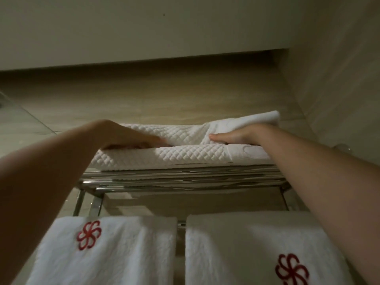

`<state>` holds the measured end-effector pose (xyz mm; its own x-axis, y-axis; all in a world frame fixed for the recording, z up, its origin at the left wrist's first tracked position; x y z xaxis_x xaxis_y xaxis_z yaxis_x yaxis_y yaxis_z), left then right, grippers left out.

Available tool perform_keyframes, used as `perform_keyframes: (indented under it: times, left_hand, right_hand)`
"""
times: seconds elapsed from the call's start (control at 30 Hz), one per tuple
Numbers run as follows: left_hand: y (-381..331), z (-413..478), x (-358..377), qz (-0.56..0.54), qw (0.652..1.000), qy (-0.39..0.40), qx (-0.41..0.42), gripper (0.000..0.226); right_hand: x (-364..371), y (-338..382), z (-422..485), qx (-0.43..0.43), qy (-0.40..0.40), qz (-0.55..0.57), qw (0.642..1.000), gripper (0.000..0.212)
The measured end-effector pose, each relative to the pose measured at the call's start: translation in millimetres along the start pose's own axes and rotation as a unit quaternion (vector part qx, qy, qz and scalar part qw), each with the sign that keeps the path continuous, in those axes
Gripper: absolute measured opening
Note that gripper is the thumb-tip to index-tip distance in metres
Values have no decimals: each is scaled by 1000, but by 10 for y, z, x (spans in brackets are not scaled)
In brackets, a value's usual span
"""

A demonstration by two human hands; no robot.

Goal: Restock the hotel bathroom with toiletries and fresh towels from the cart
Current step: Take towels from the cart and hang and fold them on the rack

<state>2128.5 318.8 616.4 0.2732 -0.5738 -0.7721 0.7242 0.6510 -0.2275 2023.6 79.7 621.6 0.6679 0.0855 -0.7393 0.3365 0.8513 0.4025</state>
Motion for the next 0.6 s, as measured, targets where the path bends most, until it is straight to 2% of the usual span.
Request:
perform_keyframes:
  times: [0.07,0.17,0.27,0.3,0.37,0.47,0.53,0.6]
  left_hand:
    - [113,-36,-48,-74,997,-12,-3,109]
    - [235,-7,-92,-160,983,-89,-13,90]
    - [208,13,-6,-206,959,-194,-5,64]
    - [193,9,27,-228,946,-230,-7,55]
    - [199,19,61,-264,918,-295,-13,45]
    - [221,28,73,-274,890,-362,-38,55]
    - [236,-8,127,-243,884,-396,-58,64]
    - [200,-88,201,-172,887,-423,-69,51]
  right_hand:
    - [-2,19,-21,-7,-13,15,1000,72]
    - [-11,54,-136,-15,-19,50,998,69]
    - [-44,4,-187,10,44,136,990,97]
    - [-62,-25,-175,10,65,178,982,101]
    - [-106,-65,-170,29,50,251,966,98]
    - [-160,-135,-69,74,-51,351,932,83]
    - [-150,-150,-55,93,-65,397,911,73]
    - [-146,-149,-29,103,-50,412,904,66]
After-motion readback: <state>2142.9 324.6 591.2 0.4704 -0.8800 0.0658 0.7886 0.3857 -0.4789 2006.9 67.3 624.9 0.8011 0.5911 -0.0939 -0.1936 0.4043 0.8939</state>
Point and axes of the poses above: each hand's wrist, its own z-axis towards the middle knuckle, its own x-axis out of the palm, y = z × x, the point moved 2 cm from there along z, towards the middle knuckle, and after that the axes turned 12 degrees about x, right-handed, at the moved point
